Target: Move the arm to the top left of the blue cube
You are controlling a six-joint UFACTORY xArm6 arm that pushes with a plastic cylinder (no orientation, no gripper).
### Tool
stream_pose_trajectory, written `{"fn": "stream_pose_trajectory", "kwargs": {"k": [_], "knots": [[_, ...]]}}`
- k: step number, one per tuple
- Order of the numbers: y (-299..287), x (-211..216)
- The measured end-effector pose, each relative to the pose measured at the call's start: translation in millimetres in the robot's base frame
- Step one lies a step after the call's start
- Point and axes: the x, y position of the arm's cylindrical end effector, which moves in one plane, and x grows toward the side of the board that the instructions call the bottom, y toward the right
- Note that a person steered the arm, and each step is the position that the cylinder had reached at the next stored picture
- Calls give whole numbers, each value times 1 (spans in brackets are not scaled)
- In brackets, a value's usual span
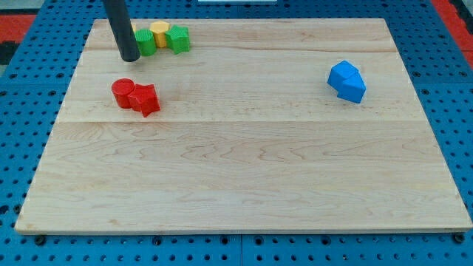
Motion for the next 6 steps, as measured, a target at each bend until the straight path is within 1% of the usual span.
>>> {"fn": "stream_pose_trajectory", "kwargs": {"k": [3,5,6], "knots": [[8,0],[25,0],[92,0]]}}
